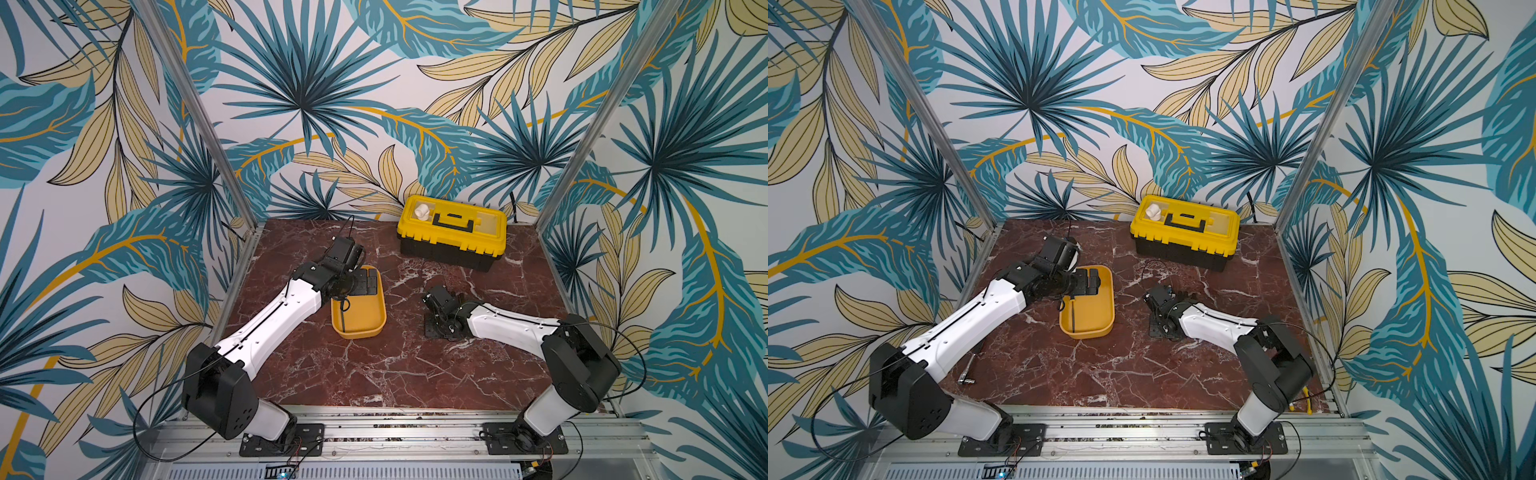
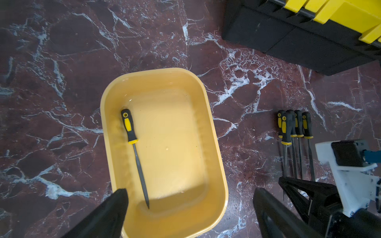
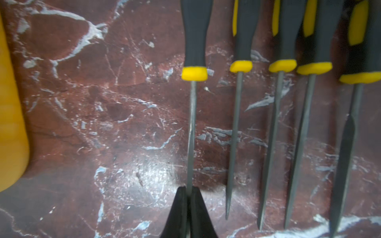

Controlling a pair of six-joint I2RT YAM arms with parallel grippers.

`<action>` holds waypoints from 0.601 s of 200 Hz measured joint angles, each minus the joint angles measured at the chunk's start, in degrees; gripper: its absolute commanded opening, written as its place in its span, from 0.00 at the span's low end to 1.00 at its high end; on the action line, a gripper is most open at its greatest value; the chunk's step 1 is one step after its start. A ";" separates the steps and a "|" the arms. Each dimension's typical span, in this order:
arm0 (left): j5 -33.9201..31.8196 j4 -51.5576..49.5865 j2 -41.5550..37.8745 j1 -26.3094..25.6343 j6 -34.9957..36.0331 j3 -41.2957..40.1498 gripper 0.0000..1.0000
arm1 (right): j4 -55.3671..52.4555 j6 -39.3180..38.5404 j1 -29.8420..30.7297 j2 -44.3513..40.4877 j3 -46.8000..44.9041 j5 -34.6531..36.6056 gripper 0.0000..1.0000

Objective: Take the file tool out of the storage box
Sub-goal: Place the file tool at the center of the board.

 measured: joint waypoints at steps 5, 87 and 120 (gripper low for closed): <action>-0.20 -0.02 0.00 0.00 0.00 0.00 1.00 | -0.02 -0.04 -0.17 0.17 0.00 0.02 0.01; -2.08 0.00 0.02 0.00 0.04 0.00 1.00 | -0.02 -1.31 -1.49 2.36 0.00 0.22 0.01; -2.78 0.02 0.07 0.00 0.26 0.00 1.00 | 0.02 -1.79 -1.57 3.17 0.13 0.22 0.01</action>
